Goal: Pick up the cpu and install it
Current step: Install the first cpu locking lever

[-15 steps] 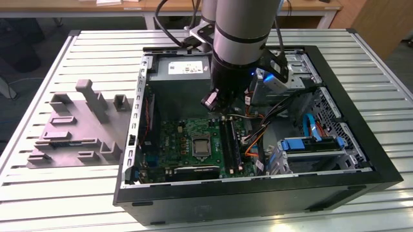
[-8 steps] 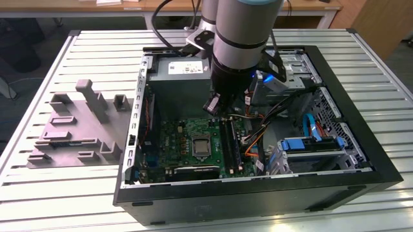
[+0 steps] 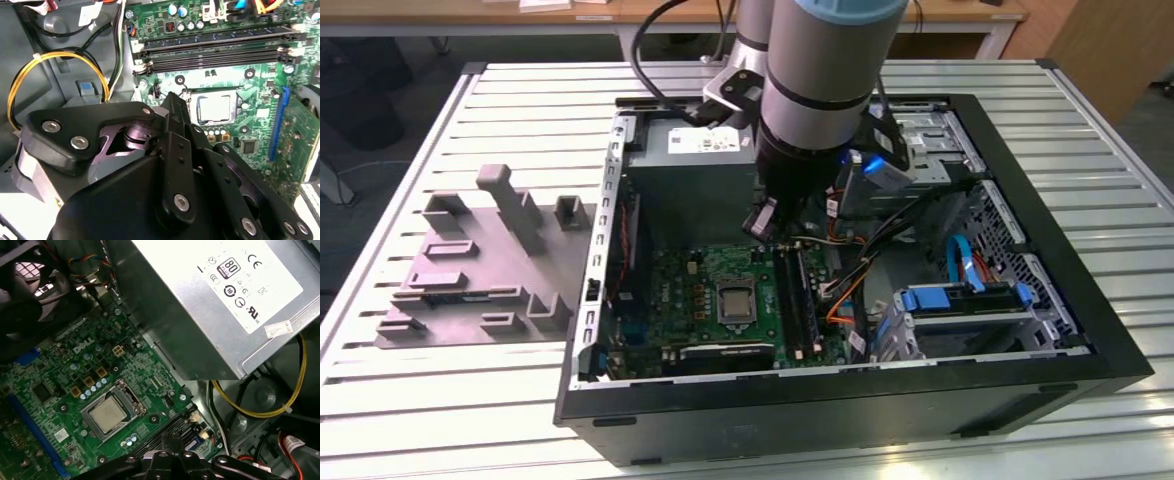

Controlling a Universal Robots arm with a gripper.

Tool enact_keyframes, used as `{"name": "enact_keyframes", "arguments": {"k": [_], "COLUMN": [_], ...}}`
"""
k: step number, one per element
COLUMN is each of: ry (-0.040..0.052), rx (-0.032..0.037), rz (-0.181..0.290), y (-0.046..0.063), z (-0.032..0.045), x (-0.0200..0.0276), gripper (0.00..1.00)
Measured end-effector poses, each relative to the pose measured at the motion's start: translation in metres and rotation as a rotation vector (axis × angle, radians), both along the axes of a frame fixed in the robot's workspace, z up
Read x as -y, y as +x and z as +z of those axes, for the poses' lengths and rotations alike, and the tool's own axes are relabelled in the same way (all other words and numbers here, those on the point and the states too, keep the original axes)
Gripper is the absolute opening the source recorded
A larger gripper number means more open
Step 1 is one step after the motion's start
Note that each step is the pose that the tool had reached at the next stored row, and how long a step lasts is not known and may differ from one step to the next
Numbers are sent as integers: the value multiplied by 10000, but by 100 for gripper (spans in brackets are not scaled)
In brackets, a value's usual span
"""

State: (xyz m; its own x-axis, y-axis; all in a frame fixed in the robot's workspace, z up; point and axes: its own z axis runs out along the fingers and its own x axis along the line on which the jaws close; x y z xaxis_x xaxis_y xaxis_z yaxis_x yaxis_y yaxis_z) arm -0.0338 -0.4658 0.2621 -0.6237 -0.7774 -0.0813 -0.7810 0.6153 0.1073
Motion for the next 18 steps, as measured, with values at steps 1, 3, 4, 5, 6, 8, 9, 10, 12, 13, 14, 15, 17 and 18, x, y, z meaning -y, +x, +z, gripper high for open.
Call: {"name": "enact_keyframes", "arguments": {"k": [1, 3, 4, 5, 6, 8, 9, 10, 12, 13, 14, 15, 17, 18], "ry": [32, 89, 109, 125, 137, 163, 169, 175, 185, 189, 192, 194, 206, 212], "rx": [0, 1, 1, 0, -1, 1, 0, 0, 0, 1, 1, 0, 0, 0], "rz": [1, 1, 1, 1, 1, 1, 1, 0, 1, 2, 1, 1, 2, 1], "y": [1, 1, 1, 0, 1, 1, 1, 0, 1, 1, 0, 0, -2, -4], "z": [-12, -39, -52, -65, -77, -104, -115, -125, -146, -157, -168, -178, -197, -207], "x": [-5, -18, -25, -32, -39, -53, -58, -65, -80, -84, -88, -92, -96, -98], "gripper": [11, 11, 11, 11, 11, 11, 11, 11, 11, 11, 11, 11, 11, 11]}}
